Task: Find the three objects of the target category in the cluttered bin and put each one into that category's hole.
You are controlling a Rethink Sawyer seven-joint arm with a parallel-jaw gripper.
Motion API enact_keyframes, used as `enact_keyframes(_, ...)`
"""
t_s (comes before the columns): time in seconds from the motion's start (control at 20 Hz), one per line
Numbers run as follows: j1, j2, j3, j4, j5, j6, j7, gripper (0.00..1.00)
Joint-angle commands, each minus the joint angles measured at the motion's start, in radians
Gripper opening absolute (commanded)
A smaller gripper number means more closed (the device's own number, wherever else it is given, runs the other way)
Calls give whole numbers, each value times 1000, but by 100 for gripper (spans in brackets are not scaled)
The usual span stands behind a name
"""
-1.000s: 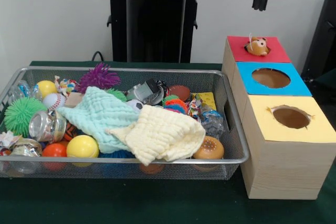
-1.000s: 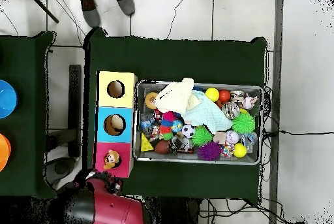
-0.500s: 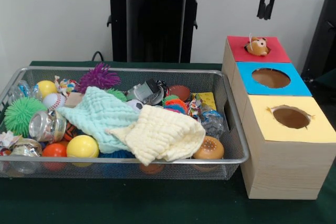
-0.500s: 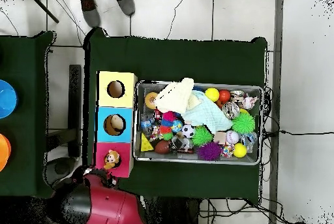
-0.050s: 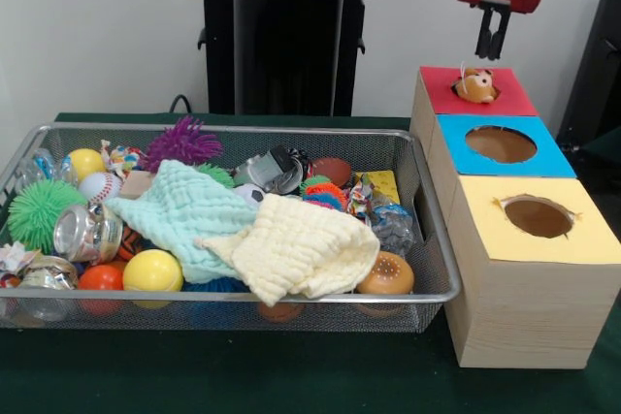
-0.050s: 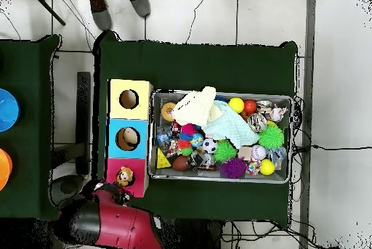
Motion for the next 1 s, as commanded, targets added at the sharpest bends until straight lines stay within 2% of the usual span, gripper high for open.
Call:
enact_keyframes(0.05, -49, 44, 71, -5, -17, -71, 154, 0)
enact_keyframes(0.6, -93, 51, 100, 29, -21, -164, 159, 0)
enact_keyframes(1.0, -86, 124, 95, -5, -20, -213, 170, 0)
